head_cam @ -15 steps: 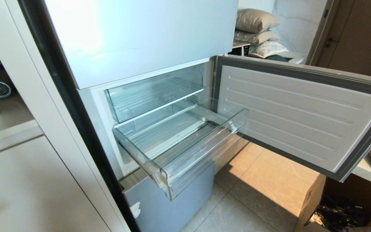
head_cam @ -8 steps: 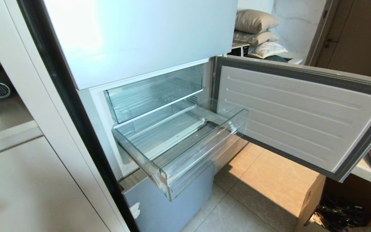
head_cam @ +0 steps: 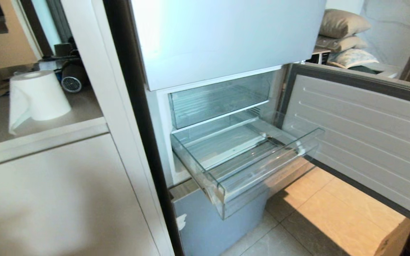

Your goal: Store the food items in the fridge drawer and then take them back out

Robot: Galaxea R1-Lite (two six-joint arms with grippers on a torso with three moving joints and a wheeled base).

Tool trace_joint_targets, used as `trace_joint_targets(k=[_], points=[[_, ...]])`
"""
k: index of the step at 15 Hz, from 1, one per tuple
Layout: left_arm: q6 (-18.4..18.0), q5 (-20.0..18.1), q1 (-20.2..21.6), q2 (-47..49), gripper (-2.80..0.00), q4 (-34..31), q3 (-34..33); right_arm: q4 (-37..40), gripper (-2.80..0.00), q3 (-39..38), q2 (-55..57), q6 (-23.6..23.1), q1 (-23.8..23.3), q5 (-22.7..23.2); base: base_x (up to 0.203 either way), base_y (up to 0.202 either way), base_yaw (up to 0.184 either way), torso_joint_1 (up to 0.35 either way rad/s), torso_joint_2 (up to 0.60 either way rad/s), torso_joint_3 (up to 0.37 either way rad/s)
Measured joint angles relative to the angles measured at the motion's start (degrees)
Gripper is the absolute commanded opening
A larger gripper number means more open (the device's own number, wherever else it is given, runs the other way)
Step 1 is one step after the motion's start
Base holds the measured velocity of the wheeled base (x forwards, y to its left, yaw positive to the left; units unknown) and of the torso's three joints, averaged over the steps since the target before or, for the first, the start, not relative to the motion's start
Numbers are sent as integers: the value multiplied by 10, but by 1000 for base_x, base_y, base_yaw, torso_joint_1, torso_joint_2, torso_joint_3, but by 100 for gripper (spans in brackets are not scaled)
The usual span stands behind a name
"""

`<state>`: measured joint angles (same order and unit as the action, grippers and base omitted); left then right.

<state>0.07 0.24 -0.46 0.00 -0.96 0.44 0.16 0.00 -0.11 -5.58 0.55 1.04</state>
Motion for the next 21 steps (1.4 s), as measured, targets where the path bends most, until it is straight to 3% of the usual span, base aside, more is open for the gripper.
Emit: trace_joint_targets(k=[8,12,17,21], points=[[0,0,0,0,-280,0,0,0,-280,0,0,21,1,-4,0,-9,174,1,2,3],[0,0,0,0,-280,0,0,-20,-280,-2,46,25,1,-1,1,-1,70,2,0,1],[0,0,0,0,-280,0,0,-199,-280,34,293,29,6,2,0,0,0,0,0,0],[0,0,0,0,-280,0,0,-297,-280,150,541,36,7,4,0,0,0,0,0,0]])
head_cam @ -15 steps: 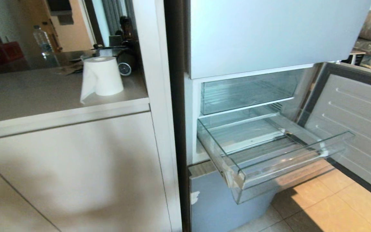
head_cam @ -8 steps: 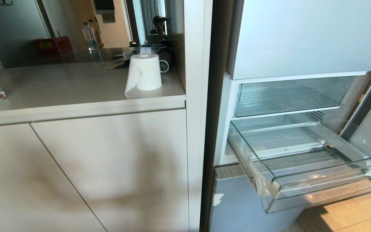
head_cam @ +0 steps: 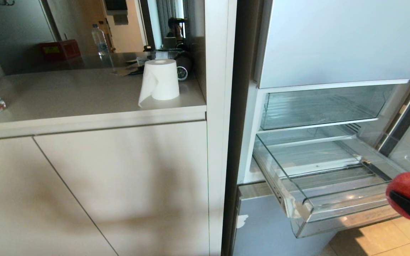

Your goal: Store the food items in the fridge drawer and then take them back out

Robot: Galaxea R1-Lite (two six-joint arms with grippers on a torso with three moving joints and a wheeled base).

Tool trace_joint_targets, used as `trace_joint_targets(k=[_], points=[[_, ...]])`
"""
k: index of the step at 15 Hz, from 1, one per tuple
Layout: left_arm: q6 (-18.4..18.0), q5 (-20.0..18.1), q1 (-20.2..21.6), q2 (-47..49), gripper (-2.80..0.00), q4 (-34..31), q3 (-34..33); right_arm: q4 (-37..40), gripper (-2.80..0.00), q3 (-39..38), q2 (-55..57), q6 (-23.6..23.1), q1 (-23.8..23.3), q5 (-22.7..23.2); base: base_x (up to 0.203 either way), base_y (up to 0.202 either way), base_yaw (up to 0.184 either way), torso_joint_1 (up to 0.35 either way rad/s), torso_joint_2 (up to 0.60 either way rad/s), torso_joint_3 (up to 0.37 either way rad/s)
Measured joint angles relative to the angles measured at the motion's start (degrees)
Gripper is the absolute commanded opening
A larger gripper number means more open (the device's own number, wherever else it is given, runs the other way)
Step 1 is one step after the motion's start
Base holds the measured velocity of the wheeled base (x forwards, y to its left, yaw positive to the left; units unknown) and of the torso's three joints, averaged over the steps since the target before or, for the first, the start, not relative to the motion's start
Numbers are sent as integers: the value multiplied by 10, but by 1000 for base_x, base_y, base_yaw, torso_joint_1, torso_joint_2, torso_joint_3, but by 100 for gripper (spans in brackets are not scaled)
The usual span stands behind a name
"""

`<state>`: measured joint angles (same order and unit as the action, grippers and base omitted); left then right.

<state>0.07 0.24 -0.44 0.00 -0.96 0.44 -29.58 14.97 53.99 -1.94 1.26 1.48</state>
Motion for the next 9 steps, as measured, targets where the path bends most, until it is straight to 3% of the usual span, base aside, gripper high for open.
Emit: trace_joint_targets(k=[4,9], points=[[0,0,0,0,-280,0,0,-26,-280,125,206,32,0,1,0,0,0,0,0,0],[0,0,0,0,-280,0,0,-42,-280,237,375,65,-25,-15,0,0,0,0,0,0]])
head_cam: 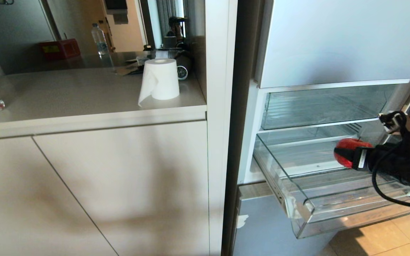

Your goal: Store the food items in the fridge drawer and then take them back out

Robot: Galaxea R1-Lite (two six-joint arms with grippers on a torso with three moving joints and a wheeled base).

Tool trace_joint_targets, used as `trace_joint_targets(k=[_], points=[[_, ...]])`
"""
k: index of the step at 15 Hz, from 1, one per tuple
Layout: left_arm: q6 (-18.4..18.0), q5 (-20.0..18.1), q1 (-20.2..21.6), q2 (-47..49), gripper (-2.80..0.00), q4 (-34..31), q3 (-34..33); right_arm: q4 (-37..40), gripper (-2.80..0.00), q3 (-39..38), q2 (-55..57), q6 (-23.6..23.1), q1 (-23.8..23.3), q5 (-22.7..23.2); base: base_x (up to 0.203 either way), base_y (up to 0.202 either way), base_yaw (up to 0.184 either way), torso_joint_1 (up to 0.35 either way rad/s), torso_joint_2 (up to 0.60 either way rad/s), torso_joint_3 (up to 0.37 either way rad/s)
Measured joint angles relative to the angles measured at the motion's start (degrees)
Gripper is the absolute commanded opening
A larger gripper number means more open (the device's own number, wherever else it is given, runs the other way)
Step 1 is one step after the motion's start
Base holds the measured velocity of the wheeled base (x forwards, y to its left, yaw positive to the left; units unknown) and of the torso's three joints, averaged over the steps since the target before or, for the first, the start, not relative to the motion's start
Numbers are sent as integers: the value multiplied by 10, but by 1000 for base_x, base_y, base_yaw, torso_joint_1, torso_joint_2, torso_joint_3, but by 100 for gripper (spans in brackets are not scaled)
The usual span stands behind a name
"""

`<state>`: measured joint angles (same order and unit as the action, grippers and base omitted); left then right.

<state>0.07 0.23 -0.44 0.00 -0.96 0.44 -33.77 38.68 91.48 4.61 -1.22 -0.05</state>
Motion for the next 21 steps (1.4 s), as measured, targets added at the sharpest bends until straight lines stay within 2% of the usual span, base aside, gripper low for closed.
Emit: trace_joint_targets(k=[6,14,21], points=[[0,0,0,0,-280,0,0,-41,-280,65,129,0,-33,-45,0,0,0,0,0,0],[0,0,0,0,-280,0,0,-68,-280,166,266,-9,-76,-46,0,0,0,0,0,0],[0,0,0,0,-280,0,0,-68,-280,213,312,-28,-93,-47,0,0,0,0,0,0]])
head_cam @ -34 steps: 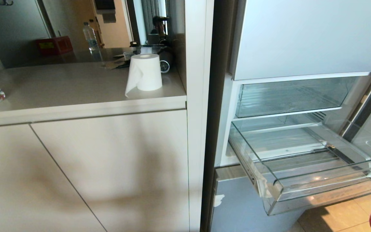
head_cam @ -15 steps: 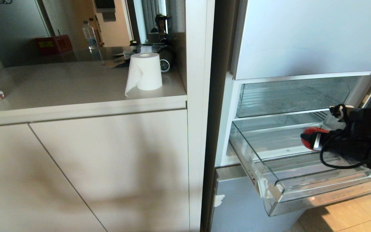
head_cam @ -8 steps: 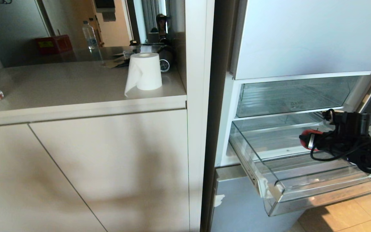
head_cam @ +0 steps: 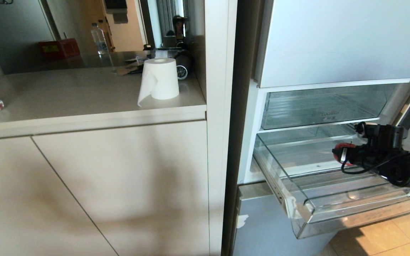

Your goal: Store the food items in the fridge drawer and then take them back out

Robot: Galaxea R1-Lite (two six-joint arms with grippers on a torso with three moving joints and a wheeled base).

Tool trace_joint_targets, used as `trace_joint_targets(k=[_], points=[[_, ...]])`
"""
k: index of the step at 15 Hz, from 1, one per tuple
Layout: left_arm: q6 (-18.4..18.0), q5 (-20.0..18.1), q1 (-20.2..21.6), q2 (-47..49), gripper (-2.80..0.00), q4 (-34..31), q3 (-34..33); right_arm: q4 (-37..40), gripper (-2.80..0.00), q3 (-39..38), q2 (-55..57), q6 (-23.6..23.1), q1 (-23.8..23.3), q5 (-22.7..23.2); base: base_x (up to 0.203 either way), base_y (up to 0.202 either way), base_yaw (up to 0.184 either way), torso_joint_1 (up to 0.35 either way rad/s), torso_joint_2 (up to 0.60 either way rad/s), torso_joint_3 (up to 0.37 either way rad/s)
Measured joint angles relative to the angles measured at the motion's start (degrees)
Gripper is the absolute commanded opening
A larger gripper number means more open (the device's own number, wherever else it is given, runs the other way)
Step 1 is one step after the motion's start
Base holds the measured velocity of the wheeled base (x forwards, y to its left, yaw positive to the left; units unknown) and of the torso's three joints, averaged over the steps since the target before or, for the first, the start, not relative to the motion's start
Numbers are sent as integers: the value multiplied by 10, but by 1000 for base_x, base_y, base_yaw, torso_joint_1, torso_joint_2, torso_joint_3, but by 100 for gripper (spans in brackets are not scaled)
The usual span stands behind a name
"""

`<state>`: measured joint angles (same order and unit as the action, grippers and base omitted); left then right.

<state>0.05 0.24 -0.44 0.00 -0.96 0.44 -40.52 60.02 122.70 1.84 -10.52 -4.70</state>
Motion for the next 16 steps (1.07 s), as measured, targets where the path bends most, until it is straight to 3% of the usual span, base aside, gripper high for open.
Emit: trace_joint_targets(k=[1,2,10,16], points=[[0,0,0,0,-280,0,0,0,-247,5,6,0,0,0,0,0,0,0,0,0],[0,0,0,0,-280,0,0,0,0,11,10,1,0,-2,0,0,0,0,0,0],[0,0,0,0,-280,0,0,2,0,34,29,-1,0,-19,0,0,0,0,0,0],[0,0,0,0,-280,0,0,6,0,-4,-87,-2,3,-20,0,0,0,0,0,0]])
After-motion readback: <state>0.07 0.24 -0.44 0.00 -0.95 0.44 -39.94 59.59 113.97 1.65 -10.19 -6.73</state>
